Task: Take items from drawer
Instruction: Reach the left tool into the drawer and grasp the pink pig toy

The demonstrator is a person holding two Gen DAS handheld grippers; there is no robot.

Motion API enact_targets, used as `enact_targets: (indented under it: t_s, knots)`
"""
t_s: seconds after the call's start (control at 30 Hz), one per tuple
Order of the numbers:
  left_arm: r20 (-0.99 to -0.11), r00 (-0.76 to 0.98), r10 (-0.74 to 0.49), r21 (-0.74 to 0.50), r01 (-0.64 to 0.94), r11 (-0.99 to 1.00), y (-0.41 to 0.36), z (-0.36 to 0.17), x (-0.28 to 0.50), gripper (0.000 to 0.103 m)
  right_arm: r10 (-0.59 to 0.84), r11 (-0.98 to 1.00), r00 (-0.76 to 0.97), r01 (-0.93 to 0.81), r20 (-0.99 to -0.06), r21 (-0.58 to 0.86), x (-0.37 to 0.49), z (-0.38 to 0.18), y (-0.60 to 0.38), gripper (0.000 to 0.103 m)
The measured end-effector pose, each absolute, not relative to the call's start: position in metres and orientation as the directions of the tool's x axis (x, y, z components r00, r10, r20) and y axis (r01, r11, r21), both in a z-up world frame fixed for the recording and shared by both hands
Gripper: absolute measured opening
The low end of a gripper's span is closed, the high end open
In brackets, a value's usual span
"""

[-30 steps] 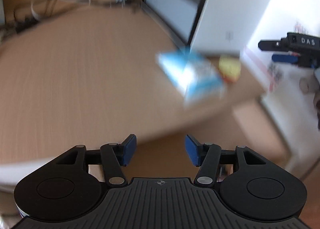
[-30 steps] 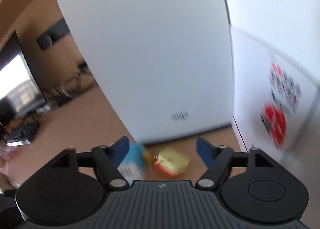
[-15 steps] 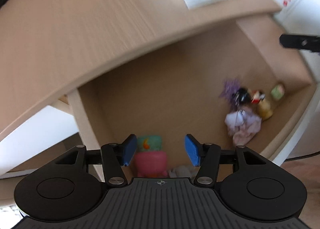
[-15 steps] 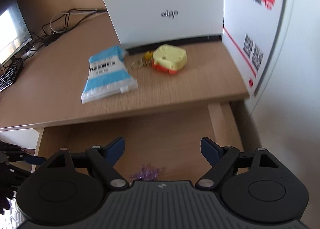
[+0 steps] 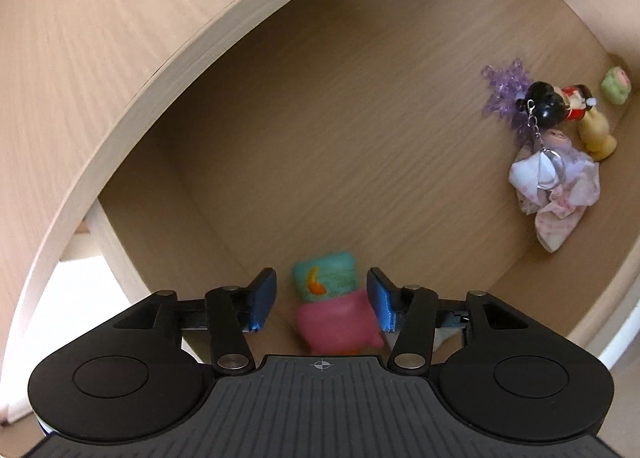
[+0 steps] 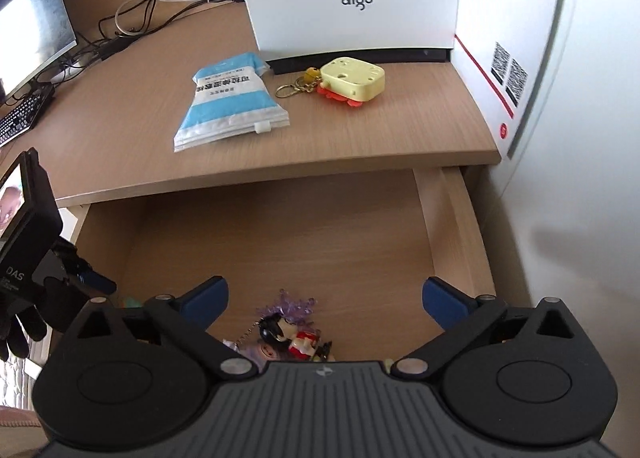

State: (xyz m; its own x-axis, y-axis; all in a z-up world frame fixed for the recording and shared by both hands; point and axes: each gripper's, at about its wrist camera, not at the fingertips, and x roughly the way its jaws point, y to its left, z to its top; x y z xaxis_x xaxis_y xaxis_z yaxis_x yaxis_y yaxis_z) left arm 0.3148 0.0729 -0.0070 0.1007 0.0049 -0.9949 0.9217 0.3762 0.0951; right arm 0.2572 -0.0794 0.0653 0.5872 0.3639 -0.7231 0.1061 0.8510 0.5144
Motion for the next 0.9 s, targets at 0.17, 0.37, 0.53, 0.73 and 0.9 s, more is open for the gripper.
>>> enact_targets:
  t_s: [0.17, 0.37, 0.53, 0.73, 0.9]
  knots:
    - [-0.996, 0.083, 0.016, 0.082, 0.924, 0.374, 0.071, -0.015, 0.302, 0.051, 0.356, 0.852, 0.586, 0.118, -0.728, 0.511, 0.256, 0.061, -0.085, 0.103]
    - [-0.999, 0.031, -0.022, 0.016, 0.862, 0.507, 0.082, -0.017, 0.313, 0.051, 0.372, 0.846, 0.561, 0.124, -0.74, 0.519, 0.254, 0.054, -0.087, 0.103]
    - [-0.913, -0.214, -0.348, -0.393, 0.692, 0.605, 0.094, 0.01, 0.331, 0.036, 0.375, 0.832, 0.576, 0.137, -0.726, 0.538, 0.255, 0.059, -0.096, 0.103]
    - [-0.969, -0.008, -0.248, -0.147, 0.824, 0.547, 0.096, 0.025, 0.331, 0.036, 0.375, 0.835, 0.584, 0.125, -0.72, 0.536, 0.259, 0.066, -0.096, 0.103]
    - [-0.984, -0.046, -0.172, -0.134, 0.826, 0.548, 0.095, 0.011, 0.32, 0.036, 0.405, 0.832, 0.557, 0.103, -0.725, 0.544, 0.26, 0.062, -0.087, 0.103]
